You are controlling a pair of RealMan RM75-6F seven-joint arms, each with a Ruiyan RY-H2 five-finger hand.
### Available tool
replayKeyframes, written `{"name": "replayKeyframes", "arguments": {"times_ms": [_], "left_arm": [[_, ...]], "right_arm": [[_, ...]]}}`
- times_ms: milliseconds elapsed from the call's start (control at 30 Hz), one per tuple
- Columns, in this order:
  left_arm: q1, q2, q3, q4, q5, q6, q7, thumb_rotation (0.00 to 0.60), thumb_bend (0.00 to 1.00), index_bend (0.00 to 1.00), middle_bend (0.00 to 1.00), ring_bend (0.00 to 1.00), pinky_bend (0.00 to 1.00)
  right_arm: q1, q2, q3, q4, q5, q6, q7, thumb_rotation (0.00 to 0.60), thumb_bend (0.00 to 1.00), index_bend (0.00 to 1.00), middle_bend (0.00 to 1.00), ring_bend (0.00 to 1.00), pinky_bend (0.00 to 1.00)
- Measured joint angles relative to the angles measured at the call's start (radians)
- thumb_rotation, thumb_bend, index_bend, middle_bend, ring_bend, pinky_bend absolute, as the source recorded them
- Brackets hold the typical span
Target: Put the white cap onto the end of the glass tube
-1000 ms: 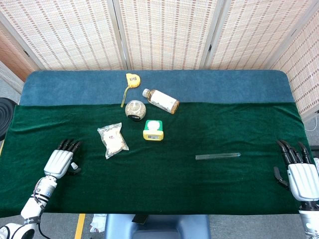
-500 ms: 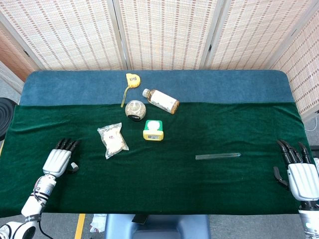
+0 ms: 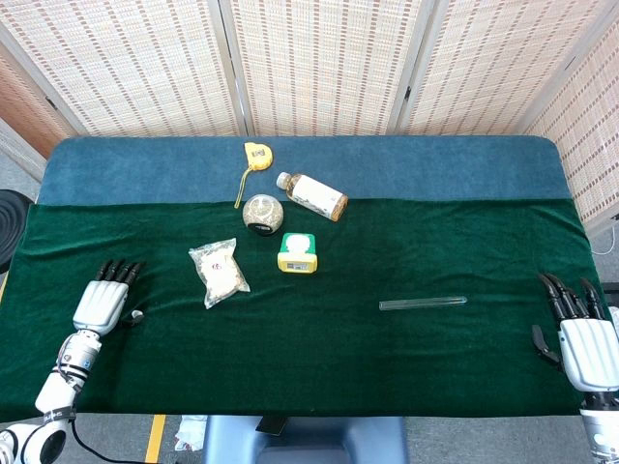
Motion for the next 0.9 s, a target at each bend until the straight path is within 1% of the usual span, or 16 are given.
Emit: {"name": "replayKeyframes", "arguments": {"times_ms": [700, 900], "left_arm": [[-0.010, 0.032, -0.008, -0.017, -0.044, -0.014, 0.032, 0.600, 0.24, 0.10, 0.16, 0.06, 0.00], [-0.009, 0.041, -0.008, -0.028, -0.042, -0.006, 0.027, 0.600, 0.24, 0.09, 0.16, 0.07, 0.00]], "right_arm": [[-0.007, 0.002, -0.005, -0.002, -0.007, 0.008, 0.002, 0.600, 0.52, 0.06, 0.14, 0.19, 0.00], [-0.008, 0.006, -0.006, -0.010, -0.006, 0.007, 0.007, 0.600, 0.52, 0.06, 0.14, 0.22, 0.00]]}}
